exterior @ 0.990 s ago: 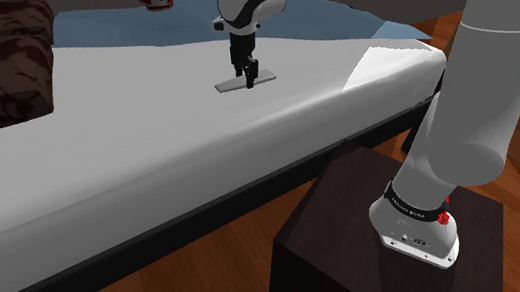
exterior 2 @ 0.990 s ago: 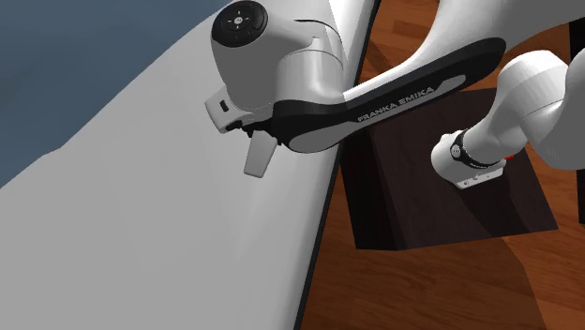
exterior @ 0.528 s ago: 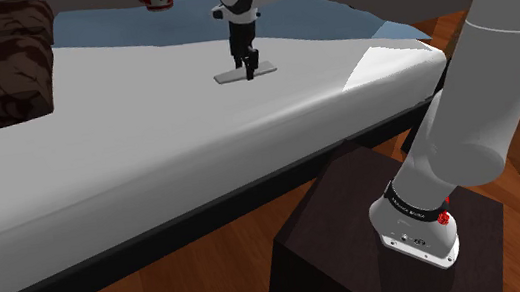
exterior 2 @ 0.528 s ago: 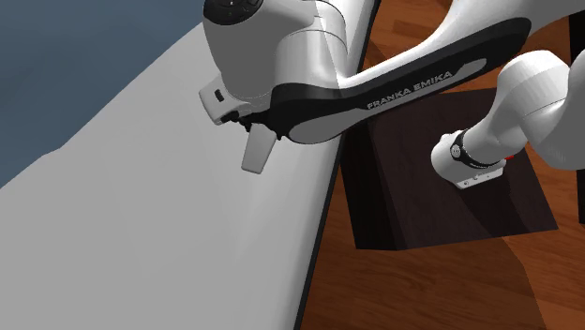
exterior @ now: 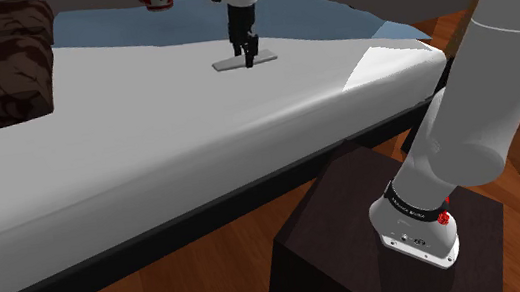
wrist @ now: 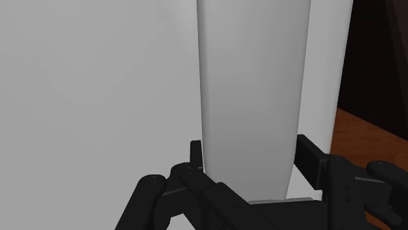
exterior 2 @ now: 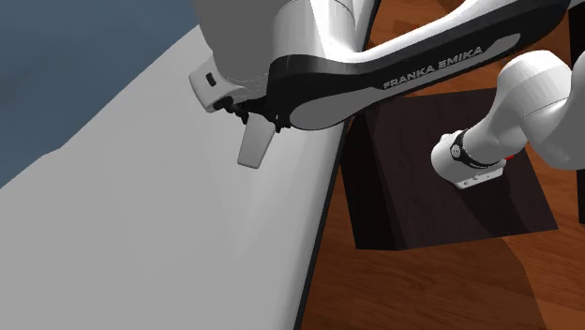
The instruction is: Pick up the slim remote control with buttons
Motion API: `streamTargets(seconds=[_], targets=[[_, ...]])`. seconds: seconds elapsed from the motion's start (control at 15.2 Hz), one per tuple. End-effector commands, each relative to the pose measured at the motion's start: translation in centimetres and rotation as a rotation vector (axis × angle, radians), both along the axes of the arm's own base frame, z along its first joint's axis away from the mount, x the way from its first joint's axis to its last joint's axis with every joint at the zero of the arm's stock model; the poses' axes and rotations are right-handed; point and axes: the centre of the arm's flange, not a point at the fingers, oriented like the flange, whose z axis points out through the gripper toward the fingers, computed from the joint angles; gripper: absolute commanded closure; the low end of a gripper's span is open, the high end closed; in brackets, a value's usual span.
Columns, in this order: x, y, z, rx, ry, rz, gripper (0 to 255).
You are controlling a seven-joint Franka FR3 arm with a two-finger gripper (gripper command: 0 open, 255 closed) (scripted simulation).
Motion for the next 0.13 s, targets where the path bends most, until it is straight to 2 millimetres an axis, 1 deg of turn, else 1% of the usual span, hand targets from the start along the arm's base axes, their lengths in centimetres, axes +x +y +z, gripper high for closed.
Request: streamTargets(seconds=[0.0, 0.07], targets=[[-0.04, -0.05, 0.65, 0.0, 0.0, 0.0, 255], [-0.04, -0.05, 0.65, 0.0, 0.0, 0.0, 255]])
